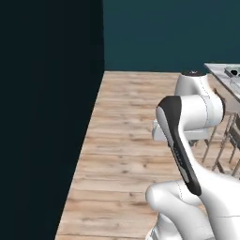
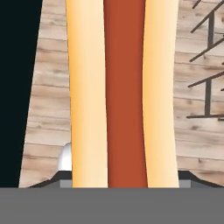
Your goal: Place the cold items (avocado and eggplant) from the fridge in one tupperware on the dining counter. Place the warm items (kebab skewer and hot dog) in the stove area in another tupperware.
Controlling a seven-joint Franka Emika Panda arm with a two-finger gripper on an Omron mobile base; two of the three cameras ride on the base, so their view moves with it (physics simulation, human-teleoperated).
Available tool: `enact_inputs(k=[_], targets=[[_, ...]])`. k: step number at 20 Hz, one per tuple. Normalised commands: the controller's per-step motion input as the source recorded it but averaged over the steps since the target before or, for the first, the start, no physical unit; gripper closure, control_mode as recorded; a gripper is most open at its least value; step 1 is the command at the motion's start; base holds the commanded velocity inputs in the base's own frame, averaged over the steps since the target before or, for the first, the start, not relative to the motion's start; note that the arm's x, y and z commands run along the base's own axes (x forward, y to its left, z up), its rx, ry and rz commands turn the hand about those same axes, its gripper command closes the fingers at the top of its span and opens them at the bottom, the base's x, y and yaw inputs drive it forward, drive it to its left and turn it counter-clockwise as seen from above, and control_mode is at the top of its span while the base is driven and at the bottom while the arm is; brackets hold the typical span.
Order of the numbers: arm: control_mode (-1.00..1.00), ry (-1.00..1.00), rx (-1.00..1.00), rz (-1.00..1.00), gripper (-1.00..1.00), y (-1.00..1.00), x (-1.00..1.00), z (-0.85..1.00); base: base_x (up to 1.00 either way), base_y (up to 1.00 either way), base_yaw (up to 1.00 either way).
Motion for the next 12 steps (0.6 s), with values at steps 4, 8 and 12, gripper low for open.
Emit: enact_inputs(k=[4, 8, 12], targets=[[1.0, 0.0, 0.0, 0.0, 1.0, 0.0, 0.0, 0.0, 1.0, 0.14, -0.46], [1.0, 0.0, 0.0, 0.0, 1.0, 0.0, 0.0, 0.0, 1.0, 0.24, -0.52], [1.0, 0.0, 0.0, 0.0, 1.0, 0.0, 0.0, 0.0, 0.98, 0.42, -0.65]])
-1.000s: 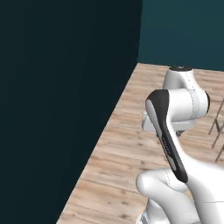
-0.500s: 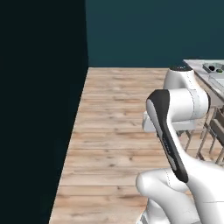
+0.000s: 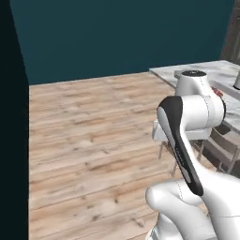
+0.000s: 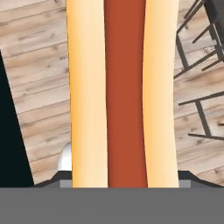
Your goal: Place the cold items (avocado and eggplant) from the fridge in one tupperware on the dining counter. Place the warm items (kebab skewer and hot dog) in the stove area in another tupperware.
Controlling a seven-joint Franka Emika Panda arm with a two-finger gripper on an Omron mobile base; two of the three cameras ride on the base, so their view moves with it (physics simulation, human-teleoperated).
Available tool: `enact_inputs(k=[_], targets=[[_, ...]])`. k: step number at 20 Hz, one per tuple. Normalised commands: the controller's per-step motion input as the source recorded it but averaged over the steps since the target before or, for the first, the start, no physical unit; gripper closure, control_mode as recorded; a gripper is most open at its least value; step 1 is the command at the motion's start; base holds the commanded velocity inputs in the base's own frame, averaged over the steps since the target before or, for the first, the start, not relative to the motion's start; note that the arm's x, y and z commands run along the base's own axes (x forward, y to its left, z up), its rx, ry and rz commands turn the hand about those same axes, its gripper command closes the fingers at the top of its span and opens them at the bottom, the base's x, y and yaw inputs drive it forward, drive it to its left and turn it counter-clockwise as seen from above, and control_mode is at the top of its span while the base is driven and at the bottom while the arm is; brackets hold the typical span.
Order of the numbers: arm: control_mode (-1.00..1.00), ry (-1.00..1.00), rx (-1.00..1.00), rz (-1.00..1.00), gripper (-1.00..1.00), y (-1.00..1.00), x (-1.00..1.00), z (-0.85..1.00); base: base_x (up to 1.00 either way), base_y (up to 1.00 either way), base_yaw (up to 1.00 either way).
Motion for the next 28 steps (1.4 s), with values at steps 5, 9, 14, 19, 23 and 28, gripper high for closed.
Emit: enact_inputs(k=[5, 9, 14, 19, 23, 28], targets=[[1.0, 0.0, 0.0, 0.0, 1.0, 0.0, 0.0, 0.0, 0.79, 0.37, -0.74], [1.0, 0.0, 0.0, 0.0, 1.0, 0.0, 0.0, 0.0, 0.71, 0.49, -0.78], [1.0, 0.0, 0.0, 0.0, 1.0, 0.0, 0.0, 0.0, 0.78, 0.51, -0.73], [1.0, 0.0, 0.0, 0.0, 1.0, 0.0, 0.0, 0.0, 0.68, 0.76, -0.46], [1.0, 0.0, 0.0, 0.0, 1.0, 0.0, 0.0, 0.0, 0.51, 0.71, -0.43], [1.0, 0.0, 0.0, 0.0, 1.0, 0.0, 0.0, 0.0, 0.48, 0.3, -0.41]])
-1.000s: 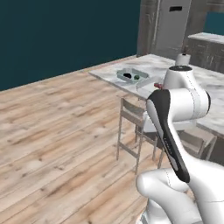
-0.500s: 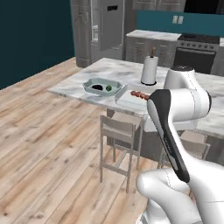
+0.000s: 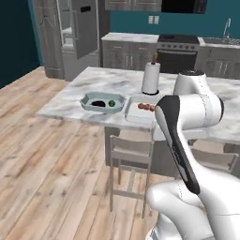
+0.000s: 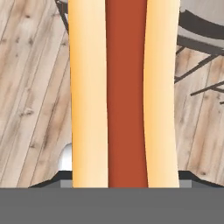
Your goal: Place the cold items (avocado and eggplant) from the fridge in one tupperware on the dining counter. Place the warm items (kebab skewer and hot dog) in the stove area in another tupperware.
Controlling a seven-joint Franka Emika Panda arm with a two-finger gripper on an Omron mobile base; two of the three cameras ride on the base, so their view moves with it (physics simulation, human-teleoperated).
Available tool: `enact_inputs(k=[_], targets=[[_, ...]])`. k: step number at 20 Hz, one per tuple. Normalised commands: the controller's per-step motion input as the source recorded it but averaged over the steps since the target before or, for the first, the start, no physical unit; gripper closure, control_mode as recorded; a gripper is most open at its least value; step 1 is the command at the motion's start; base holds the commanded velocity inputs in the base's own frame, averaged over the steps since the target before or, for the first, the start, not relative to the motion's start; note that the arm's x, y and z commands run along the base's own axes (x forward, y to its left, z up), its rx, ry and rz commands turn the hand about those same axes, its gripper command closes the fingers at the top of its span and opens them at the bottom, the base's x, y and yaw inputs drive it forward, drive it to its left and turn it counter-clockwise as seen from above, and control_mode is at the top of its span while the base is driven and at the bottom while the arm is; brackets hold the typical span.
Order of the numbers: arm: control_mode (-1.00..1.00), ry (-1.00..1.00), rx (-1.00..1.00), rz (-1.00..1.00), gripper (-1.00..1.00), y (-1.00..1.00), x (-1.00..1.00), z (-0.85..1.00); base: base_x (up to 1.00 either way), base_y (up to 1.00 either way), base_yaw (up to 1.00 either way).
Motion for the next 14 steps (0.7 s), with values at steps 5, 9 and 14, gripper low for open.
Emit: enact_inputs(k=[5, 9, 14], targets=[[1.0, 0.0, 0.0, 0.0, 1.0, 0.0, 0.0, 0.0, 0.51, 0.0, -0.59], [1.0, 0.0, 0.0, 0.0, 1.0, 0.0, 0.0, 0.0, 0.55, 0.03, -0.61], [1.0, 0.0, 0.0, 0.0, 1.0, 0.0, 0.0, 0.0, 0.54, 0.62, -0.36]])
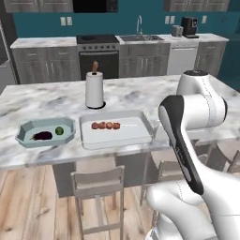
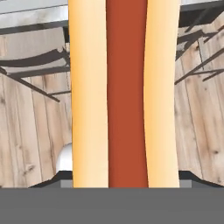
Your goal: Place the cold items (avocado and eggplant) from the fridge in one tupperware on the dining counter. Place the warm items (kebab skewer and hot dog) in the stove area in another tupperware.
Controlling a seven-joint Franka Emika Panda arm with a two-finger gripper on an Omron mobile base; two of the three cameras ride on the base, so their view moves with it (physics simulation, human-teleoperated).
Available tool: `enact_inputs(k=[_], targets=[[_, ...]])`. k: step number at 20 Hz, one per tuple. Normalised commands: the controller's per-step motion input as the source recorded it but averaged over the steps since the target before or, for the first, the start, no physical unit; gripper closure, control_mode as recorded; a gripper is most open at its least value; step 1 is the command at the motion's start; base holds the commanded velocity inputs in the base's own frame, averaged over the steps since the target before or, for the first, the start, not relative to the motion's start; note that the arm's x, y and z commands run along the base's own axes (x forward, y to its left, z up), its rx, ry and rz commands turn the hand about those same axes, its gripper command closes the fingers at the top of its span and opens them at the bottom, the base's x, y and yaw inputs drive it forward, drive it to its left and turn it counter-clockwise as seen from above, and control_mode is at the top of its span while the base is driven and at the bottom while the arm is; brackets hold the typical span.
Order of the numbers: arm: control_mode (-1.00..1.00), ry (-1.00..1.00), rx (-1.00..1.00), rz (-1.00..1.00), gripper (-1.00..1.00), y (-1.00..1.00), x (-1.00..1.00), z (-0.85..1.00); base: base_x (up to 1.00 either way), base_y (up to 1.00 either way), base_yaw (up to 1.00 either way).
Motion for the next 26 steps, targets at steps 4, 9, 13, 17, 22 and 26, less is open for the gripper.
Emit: enact_inputs(k=[4, 9, 13, 17, 22, 26], targets=[[1.0, 0.0, 0.0, 0.0, 1.0, 0.0, 0.0, 0.0, 0.57, 0.67, -0.25], [1.0, 0.0, 0.0, 0.0, 1.0, 0.0, 0.0, 0.0, 0.67, 0.22, -0.08], [1.0, 0.0, 0.0, 0.0, 1.0, 0.0, 0.0, 0.0, 0.43, -0.07, 0.0], [1.0, 0.0, 0.0, 0.0, 1.0, 0.0, 0.0, 0.0, 0.17, -0.01, 0.0], [-1.0, 0.0, 0.0, 0.0, 1.0, 0.0, 0.1, 0.0, 0.08, 0.0, 0.0], [-1.0, 0.0, 0.0, 0.05, 1.0, 0.0, 0.48, 0.0, 0.0, 0.0, 0.0]])
